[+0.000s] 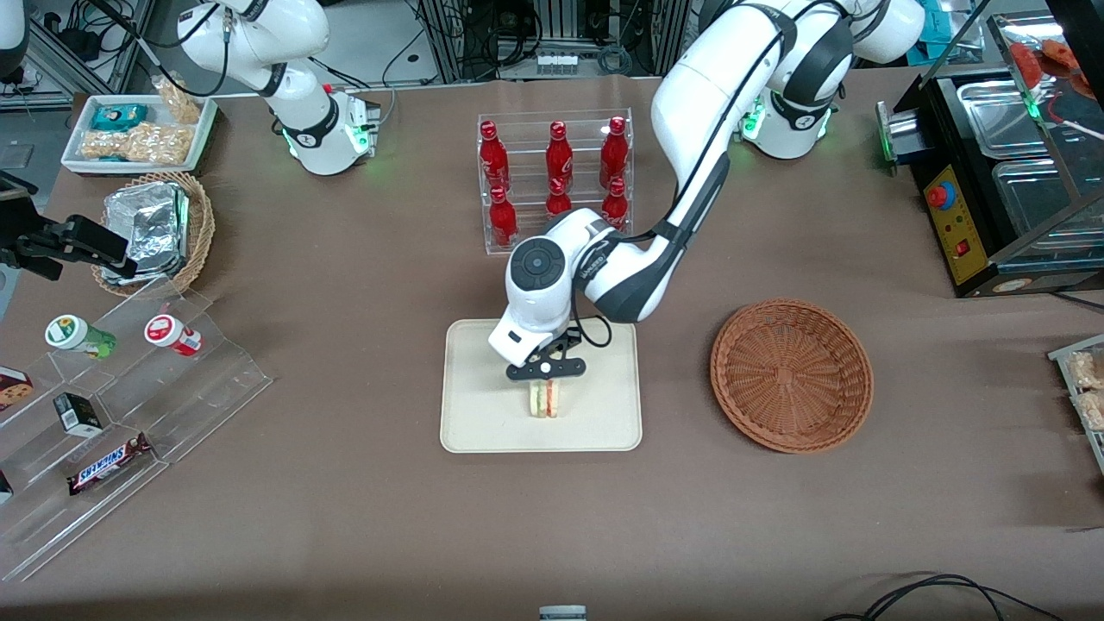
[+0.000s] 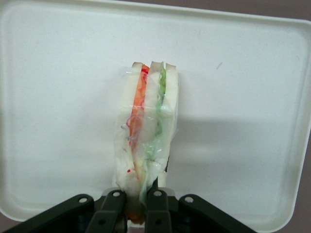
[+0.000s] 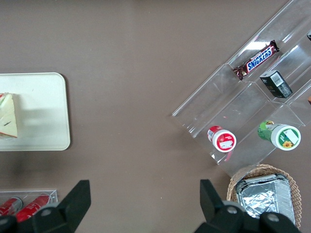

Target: Place sandwich from basket to tray

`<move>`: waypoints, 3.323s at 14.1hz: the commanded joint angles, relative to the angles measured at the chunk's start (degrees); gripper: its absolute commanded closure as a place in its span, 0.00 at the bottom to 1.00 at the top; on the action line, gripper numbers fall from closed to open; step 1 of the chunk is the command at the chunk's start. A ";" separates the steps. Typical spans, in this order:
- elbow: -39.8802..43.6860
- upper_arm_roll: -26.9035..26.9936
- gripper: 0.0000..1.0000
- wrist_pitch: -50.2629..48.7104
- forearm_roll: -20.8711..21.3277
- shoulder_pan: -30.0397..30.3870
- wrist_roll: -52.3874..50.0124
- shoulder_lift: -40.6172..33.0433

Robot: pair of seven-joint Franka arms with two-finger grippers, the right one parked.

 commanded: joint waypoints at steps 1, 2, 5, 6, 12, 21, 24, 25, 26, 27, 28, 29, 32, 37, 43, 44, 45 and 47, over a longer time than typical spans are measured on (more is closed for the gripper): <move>1.47 0.71 0.76 1.18 0.74 -0.58 -1.65 1.43; 1.38 0.63 0.49 3.10 0.40 -0.67 -3.14 2.13; 1.37 0.97 0.00 4.53 1.09 -2.24 -10.61 1.35; 1.38 1.32 0.00 4.18 1.10 -2.25 -11.06 -0.05; 1.20 5.02 0.00 -17.24 1.18 0.12 -0.01 -15.41; -24.00 4.84 0.00 -18.50 0.30 16.01 3.15 -34.84; -31.56 4.84 0.00 -19.56 0.48 21.20 15.27 -41.96; -33.50 4.84 0.00 -20.08 0.57 23.13 18.43 -44.25; -34.39 4.84 0.00 -22.35 0.57 25.06 22.55 -46.62; -34.31 4.84 0.00 -25.59 0.66 26.99 27.03 -47.95; -33.79 4.93 0.00 -28.67 0.66 29.10 32.56 -49.09; -33.69 4.93 0.00 -30.35 0.83 30.78 36.88 -50.41; -33.26 4.06 0.00 -31.42 0.83 37.10 41.40 -52.97; -30.71 -4.38 0.00 -30.81 0.92 46.78 44.74 -53.41; -27.54 -1.06 0.00 -28.00 0.40 46.09 47.80 -52.62; -25.97 0.87 0.00 -28.08 0.22 45.13 50.08 -52.10; -24.74 2.54 0.00 -28.08 -0.04 43.99 50.98 -51.48; -23.59 3.17 0.00 -28.52 -2.23 43.71 50.63 -51.12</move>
